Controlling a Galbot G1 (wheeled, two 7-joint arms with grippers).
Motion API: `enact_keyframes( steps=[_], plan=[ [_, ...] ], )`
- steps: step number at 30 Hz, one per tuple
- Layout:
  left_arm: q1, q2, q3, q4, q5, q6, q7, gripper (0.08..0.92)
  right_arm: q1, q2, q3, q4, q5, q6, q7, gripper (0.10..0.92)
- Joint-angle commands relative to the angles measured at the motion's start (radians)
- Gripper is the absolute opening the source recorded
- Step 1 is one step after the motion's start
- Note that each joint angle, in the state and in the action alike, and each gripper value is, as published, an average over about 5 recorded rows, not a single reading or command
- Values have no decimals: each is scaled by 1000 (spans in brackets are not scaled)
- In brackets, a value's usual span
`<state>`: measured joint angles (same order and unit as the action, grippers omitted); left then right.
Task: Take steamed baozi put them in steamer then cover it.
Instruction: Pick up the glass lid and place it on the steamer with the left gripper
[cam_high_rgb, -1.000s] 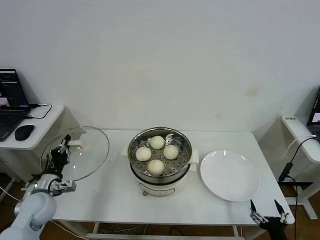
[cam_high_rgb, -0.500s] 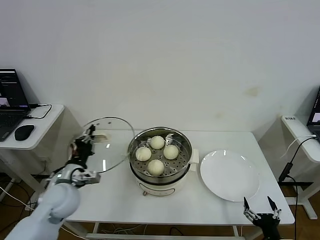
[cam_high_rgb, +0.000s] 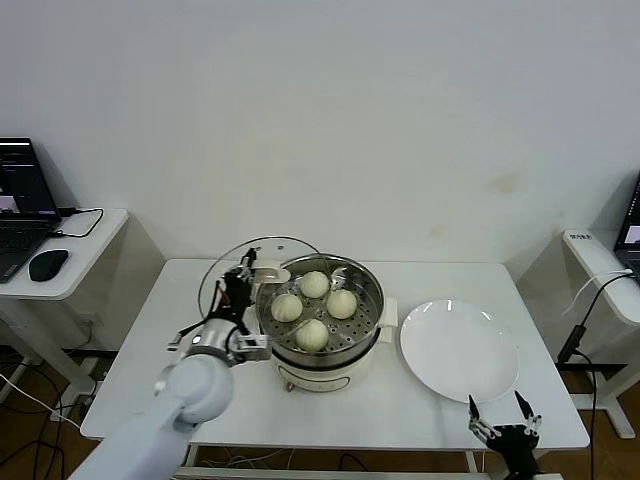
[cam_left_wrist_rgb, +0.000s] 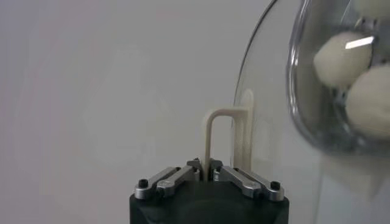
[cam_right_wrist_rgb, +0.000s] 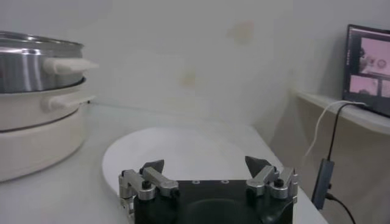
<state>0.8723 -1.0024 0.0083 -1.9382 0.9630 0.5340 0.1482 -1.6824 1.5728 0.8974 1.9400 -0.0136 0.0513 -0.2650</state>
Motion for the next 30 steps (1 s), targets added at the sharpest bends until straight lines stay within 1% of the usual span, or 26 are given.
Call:
enact_keyframes(
  steps=[1,9,17,21,30],
  plan=[
    [-87,-126,131,55,211,57,146,150,1,6,-17,-5,-44,4,2,823],
    [-115,-210,154,125,252,60,156,150,-7,7,-19,-8,-50,10,3,823],
    [-112,-264,162,167,274,57,152,150,-8,7,-23,-13,-55,16,2,823],
    [-114,-278,162,183,277,55,148,150,-11,7,-24,-16,-56,20,2,823],
    [-98,-278,157,193,286,44,141,150,-8,7,-25,-19,-59,23,1,823]
  ],
)
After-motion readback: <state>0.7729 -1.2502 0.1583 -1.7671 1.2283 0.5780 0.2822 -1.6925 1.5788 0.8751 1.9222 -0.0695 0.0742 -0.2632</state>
